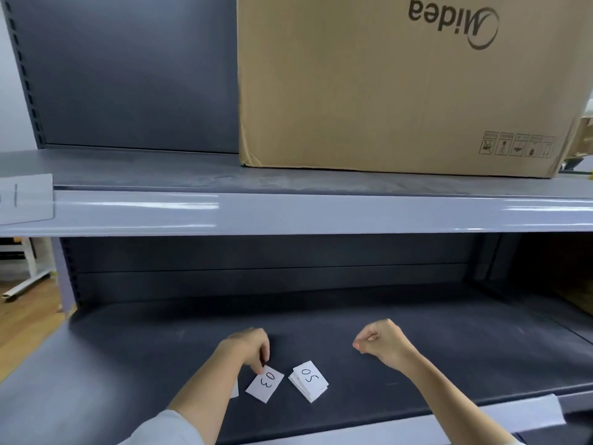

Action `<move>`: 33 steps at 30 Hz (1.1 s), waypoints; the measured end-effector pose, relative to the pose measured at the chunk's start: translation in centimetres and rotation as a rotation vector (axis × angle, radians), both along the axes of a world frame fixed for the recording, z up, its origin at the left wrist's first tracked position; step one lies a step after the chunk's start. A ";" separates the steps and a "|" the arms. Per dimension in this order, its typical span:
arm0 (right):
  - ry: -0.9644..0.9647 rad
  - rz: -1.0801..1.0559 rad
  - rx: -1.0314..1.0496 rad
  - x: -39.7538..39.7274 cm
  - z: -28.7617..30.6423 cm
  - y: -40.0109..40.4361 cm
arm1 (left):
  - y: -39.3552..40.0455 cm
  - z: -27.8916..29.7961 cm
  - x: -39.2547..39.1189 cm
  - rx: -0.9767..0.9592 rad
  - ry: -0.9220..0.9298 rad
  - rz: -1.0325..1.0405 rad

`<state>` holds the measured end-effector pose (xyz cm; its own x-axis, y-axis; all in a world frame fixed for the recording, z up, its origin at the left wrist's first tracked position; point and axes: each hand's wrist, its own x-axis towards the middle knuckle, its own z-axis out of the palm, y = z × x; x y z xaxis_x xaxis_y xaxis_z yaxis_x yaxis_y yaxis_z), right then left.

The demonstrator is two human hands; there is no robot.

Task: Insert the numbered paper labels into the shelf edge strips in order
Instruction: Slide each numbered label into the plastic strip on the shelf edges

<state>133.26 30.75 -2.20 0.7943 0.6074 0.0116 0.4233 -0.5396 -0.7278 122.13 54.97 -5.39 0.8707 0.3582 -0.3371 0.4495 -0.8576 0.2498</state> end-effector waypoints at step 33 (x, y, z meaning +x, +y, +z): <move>0.002 -0.010 -0.053 0.6 -1.2 0.3 | 2.1 -1.4 -1.2 -0.114 -0.104 0.089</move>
